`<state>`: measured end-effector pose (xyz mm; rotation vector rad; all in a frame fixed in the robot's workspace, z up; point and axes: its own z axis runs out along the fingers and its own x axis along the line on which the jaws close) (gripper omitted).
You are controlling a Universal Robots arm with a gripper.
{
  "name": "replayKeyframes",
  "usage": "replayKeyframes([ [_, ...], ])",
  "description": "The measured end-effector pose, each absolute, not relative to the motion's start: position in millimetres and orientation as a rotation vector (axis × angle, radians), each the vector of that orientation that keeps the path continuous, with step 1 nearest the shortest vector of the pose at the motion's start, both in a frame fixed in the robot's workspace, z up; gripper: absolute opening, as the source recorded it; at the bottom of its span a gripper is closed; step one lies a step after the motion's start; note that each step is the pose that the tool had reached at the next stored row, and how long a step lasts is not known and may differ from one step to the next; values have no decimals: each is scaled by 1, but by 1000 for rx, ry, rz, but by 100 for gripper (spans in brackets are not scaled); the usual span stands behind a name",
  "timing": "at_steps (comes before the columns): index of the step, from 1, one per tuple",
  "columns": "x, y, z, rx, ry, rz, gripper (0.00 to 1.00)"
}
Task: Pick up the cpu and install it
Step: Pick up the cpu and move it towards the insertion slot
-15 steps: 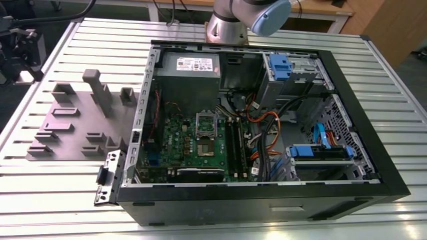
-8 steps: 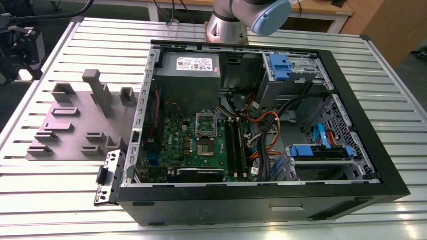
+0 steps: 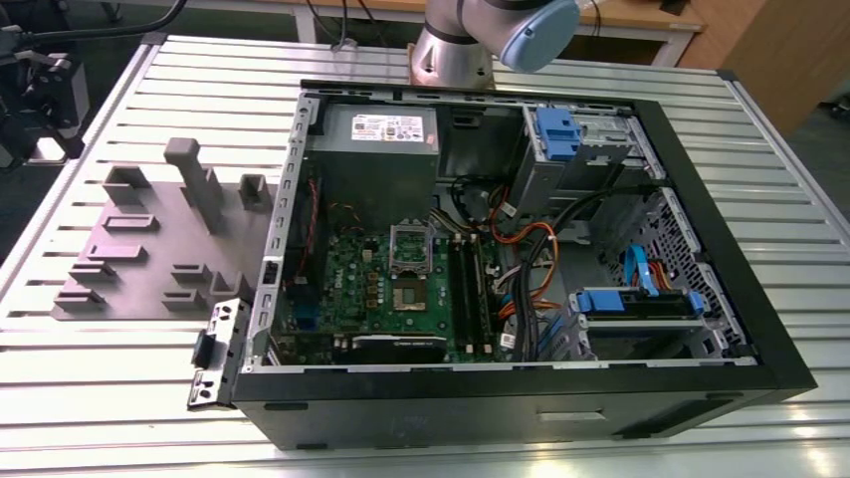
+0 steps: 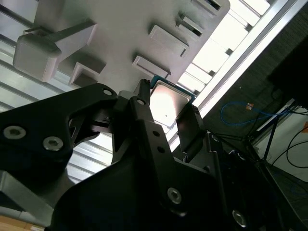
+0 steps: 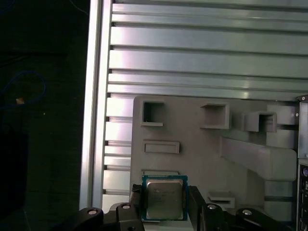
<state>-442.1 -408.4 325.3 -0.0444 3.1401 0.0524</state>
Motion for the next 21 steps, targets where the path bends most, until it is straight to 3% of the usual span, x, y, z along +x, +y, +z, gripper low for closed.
replayKeyframes([
  [21, -441, -408, 336, -44, 3150, 37, 47],
])
